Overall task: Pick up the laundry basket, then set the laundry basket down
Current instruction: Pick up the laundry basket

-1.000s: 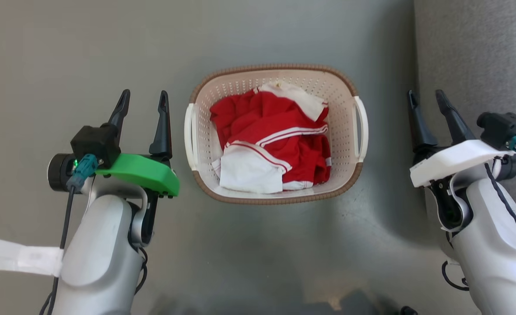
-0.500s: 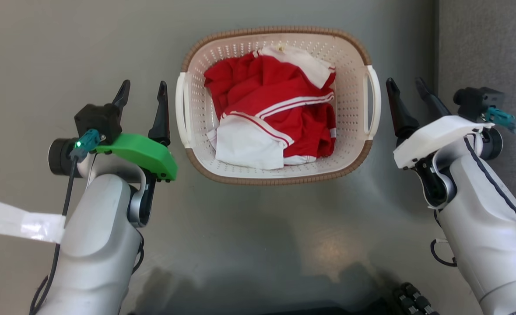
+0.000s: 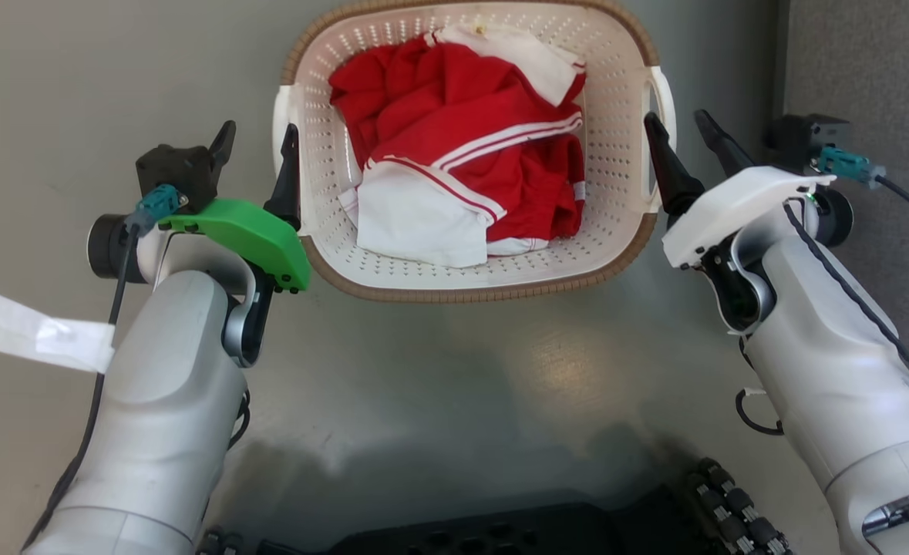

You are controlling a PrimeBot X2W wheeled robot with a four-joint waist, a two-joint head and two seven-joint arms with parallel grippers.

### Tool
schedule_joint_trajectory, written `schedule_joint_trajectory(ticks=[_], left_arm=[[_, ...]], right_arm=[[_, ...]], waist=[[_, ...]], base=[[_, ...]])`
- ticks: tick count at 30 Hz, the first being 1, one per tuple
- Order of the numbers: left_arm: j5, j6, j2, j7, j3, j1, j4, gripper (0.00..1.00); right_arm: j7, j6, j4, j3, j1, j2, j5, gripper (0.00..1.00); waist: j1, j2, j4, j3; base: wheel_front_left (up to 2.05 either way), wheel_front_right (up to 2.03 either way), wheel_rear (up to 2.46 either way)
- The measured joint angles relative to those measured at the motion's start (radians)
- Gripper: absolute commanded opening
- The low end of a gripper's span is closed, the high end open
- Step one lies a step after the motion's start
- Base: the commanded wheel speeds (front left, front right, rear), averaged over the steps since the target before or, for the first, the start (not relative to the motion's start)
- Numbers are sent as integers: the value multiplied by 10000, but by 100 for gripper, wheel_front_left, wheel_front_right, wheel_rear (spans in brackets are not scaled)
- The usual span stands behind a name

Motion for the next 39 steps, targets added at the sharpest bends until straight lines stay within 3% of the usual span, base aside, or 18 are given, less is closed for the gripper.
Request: schedule_joint_trajectory(ticks=[18, 19, 21, 22, 23, 24, 25, 39], left_arm=[[-644, -349, -4, 219, -351, -1101, 1538, 100], [-683, -351, -4, 219, -389, -1106, 1603, 92], [-861, -401, -4, 221, -456, -1136, 1747, 73], [-932, -428, -4, 219, -481, -1157, 1812, 52], [-984, -430, -4, 219, -500, -1186, 1860, 42], [-1012, -437, -4, 219, -525, -1228, 1906, 25], [-1049, -439, -4, 219, -564, -1290, 1954, 0], [-1494, -616, -61, 201, -947, -1569, 2556, 0]], right_arm=[[-92, 0, 1005, 802, -1037, 209, 593, 100], [-92, 0, 1064, 846, -1057, 221, 627, 100], [-102, 0, 1162, 918, -1100, 236, 692, 85], [-104, 0, 1212, 951, -1141, 244, 709, 63], [-104, 0, 1246, 980, -1194, 251, 731, 45], [-105, 0, 1269, 1005, -1244, 259, 777, 29], [-127, 0, 1294, 1043, -1290, 267, 792, 0], [-259, -6, 1724, 1616, -1506, 372, 1264, 0]], waist=[[0, 0, -432, 1016], [0, 0, -446, 1035], [0, 0, -460, 1065], [-1, 0, -465, 1077], [0, 0, -468, 1087], [0, 0, -471, 1095], [0, 0, -473, 1102], [0, 0, -504, 883]], base=[[0, 0, 0], [0, 0, 0], [0, 0, 0], [0, 0, 0], [0, 0, 0], [0, 0, 0], [0, 0, 0], [0, 0, 0]])
